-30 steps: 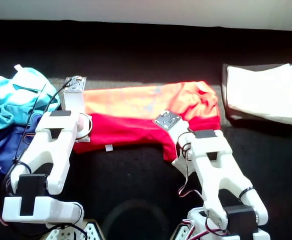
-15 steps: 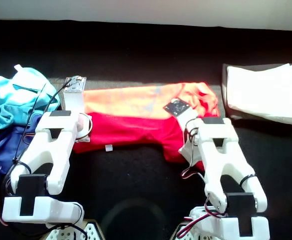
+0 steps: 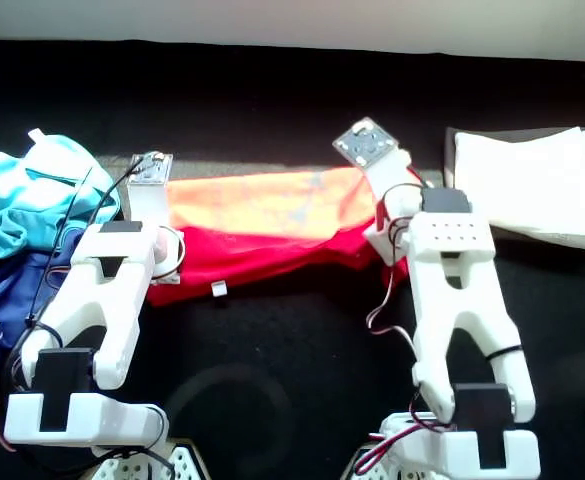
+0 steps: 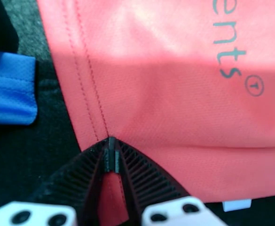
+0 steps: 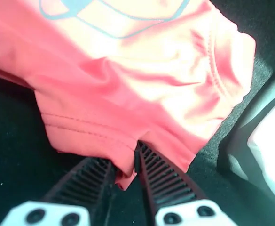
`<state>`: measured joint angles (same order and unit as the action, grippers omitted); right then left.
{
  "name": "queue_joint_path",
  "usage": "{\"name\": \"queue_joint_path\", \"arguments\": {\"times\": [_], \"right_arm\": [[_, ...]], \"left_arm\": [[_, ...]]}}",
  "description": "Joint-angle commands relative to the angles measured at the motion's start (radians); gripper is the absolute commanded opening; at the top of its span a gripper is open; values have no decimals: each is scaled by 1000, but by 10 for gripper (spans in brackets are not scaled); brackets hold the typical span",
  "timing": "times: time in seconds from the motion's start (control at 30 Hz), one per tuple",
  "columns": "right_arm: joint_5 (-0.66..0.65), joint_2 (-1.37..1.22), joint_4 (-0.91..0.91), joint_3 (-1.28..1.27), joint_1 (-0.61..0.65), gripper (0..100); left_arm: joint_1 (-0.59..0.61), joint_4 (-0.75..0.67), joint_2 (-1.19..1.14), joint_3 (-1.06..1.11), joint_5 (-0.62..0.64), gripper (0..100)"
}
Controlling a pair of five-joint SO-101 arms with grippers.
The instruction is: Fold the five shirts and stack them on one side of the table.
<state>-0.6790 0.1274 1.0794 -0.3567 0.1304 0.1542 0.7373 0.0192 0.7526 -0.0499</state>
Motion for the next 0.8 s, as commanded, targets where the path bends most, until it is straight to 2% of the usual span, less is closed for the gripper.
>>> {"name": "queue_joint_path", "arguments": {"times": [0.0,0.13,0.23,0.33,0.57,0.63,0.77], "right_arm": [[-5,-150,-1,194,-13,9],[34,-352,84,427,-12,14],[126,-487,117,610,-13,94],[252,-608,117,766,-15,182],[543,-750,177,1059,-28,187],[559,-746,248,1135,-30,187],[506,-743,470,1265,-31,157]], "left_arm": [[13,-9,12,5,6,8],[13,-9,12,5,6,8],[13,-9,12,5,6,8],[13,-9,12,5,6,8],[13,-9,12,5,6,8],[13,-9,12,5,6,8],[13,-9,12,5,6,8]]}}
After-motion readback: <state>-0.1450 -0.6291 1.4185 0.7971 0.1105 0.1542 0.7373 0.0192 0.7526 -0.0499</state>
